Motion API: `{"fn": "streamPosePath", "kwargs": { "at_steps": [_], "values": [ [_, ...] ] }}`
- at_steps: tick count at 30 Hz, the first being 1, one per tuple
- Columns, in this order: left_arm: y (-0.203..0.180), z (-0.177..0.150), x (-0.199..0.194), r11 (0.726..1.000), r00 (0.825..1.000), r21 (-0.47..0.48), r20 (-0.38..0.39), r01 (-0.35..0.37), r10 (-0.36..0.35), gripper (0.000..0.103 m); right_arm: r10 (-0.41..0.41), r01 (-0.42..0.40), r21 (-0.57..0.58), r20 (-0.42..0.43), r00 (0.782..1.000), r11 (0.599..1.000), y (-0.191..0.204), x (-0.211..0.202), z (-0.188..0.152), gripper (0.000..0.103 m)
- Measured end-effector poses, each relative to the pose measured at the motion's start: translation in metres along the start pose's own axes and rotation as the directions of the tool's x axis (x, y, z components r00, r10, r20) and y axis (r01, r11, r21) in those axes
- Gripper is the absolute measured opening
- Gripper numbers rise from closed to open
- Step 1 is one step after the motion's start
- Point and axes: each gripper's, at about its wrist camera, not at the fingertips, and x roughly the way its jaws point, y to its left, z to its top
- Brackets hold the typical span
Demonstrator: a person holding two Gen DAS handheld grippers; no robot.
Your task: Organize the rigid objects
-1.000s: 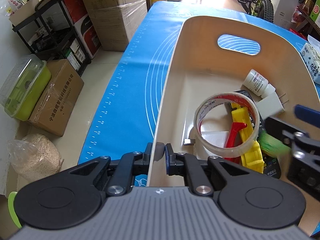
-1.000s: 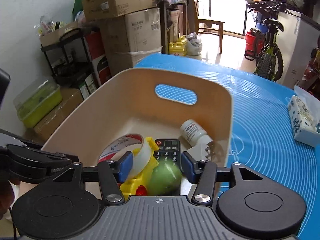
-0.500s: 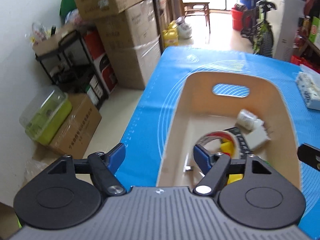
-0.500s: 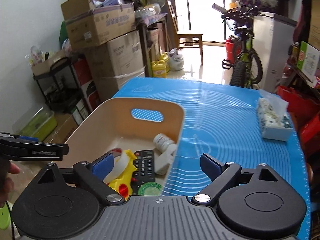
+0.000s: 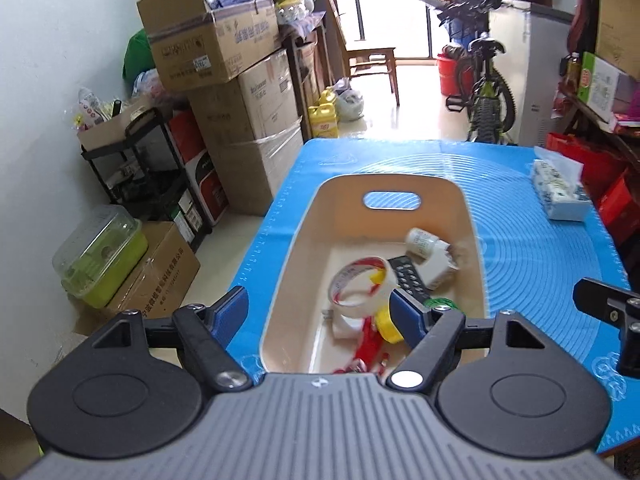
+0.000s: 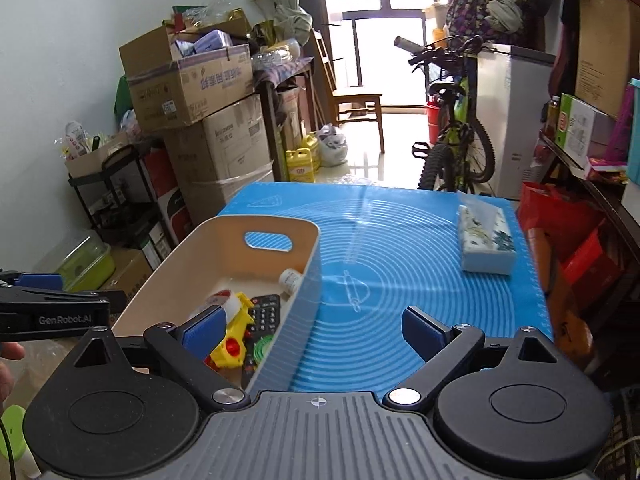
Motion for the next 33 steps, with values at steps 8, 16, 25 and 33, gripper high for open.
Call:
{"fn": "streamPosePath", "kwargs": {
  "at_steps": [8, 16, 25, 33],
  "values": [
    [-0.015, -0.030, -0.037, 1.000, 1.000, 0.007, 0.014, 0.026, -0.026, 0.078, -0.029, 0.029, 0.011, 0.013, 0.999, 1.000, -0.016, -0.044, -0.035, 0.095],
    [-0.024, -0.063, -0.059, 0.999, 0.998, 0.007, 0.051, 0.039, -0.039, 0.078, -0.048, 0.047, 0.051, 0.022, 0.999, 0.998, -0.032, -0.075, -0.068, 0.095],
    [-0.030, -0.100, -0.080, 0.997, 0.995, -0.050, 0.091, 0.056, -0.051, 0.078, -0.063, 0.063, -0.004, 0.052, 0.997, 0.998, -0.025, -0.103, -0.103, 0.095],
    [-0.046, -0.122, -0.089, 0.996, 0.991, -0.006, 0.107, 0.086, -0.085, 0.078, -0.068, 0.067, 0.009, 0.072, 0.995, 0.998, -0.026, -0.115, -0.125, 0.095]
  ]
}}
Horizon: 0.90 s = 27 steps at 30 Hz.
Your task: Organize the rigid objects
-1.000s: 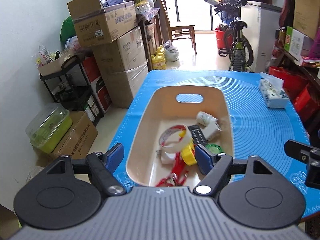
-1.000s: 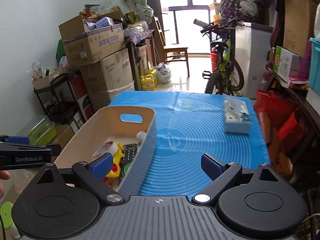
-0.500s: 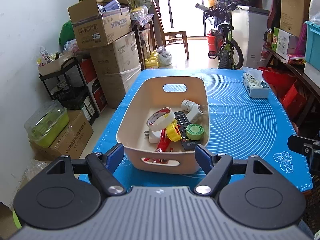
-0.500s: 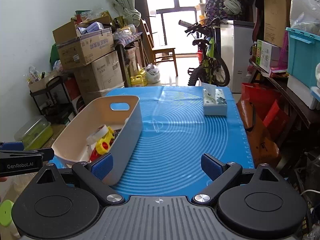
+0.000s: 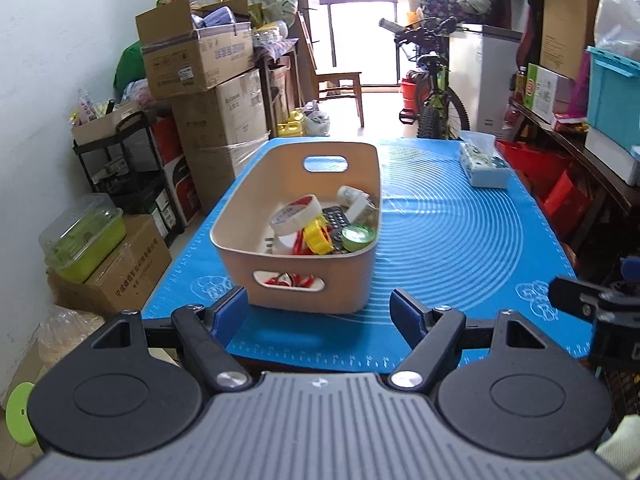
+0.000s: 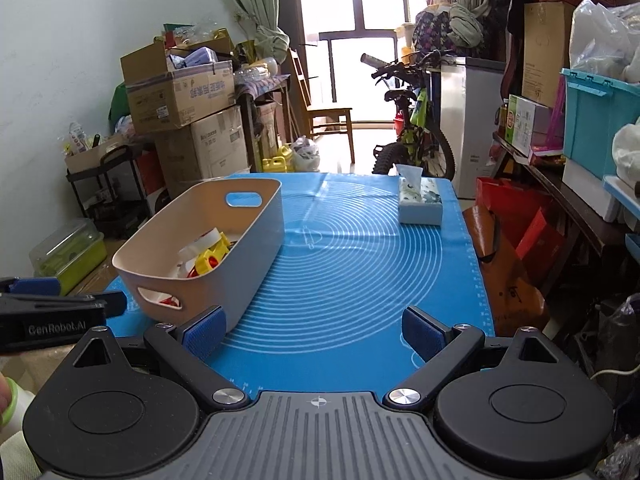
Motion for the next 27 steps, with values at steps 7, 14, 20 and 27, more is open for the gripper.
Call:
{"fn": "streamPosePath", "kwargs": {
  "at_steps": [7, 14, 20, 27],
  "values": [
    [-0.010, -0.017, 0.000, 0.999, 0.999, 0.007, 0.011, 0.039, -0.039, 0.078, -0.013, 0.014, -0.024, 0.014, 1.000, 1.000, 0.002, -0.004, -0.020, 0.095],
    [-0.018, -0.032, 0.003, 0.999, 0.999, 0.025, 0.025, 0.042, -0.042, 0.078, -0.020, 0.020, -0.028, 0.021, 1.000, 0.999, 0.004, -0.007, -0.036, 0.095],
    [-0.022, -0.042, 0.004, 0.998, 0.998, 0.032, 0.031, 0.055, -0.056, 0.078, -0.023, 0.024, -0.027, 0.026, 0.999, 0.999, 0.004, -0.006, -0.041, 0.095],
    [-0.022, -0.045, 0.006, 0.998, 0.998, 0.029, 0.028, 0.061, -0.061, 0.078, -0.026, 0.026, -0.007, 0.018, 0.999, 1.000, 0.001, -0.001, -0.044, 0.095]
  ]
}}
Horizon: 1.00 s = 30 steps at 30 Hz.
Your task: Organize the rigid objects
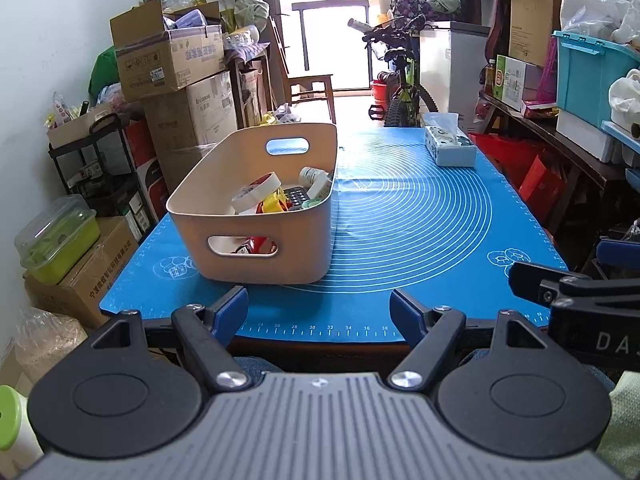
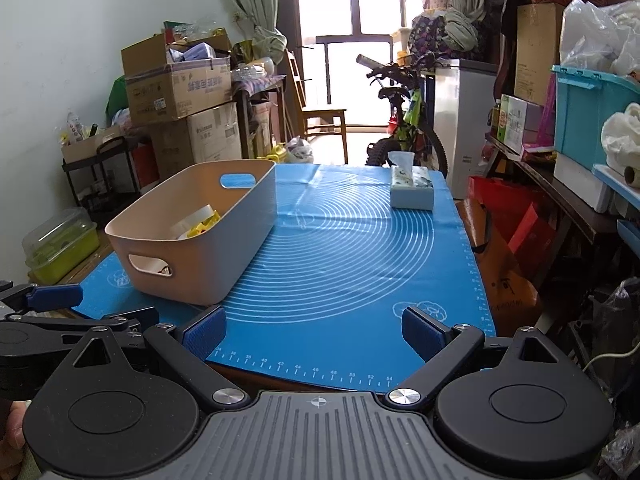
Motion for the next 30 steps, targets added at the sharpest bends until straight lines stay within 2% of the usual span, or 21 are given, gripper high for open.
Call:
{"fn": "streamPosePath", "kwargs": {
  "at_steps": [30],
  "values": [
    [-0.0030, -0.0012, 0.0018, 1.000, 1.000, 0.014, -0.011, 0.000, 0.000, 0.078, -0.018, 0.018, -0.021, 0.008, 1.000, 1.000, 0.0091, -0.0013, -0.0037, 0.095]
  ]
}}
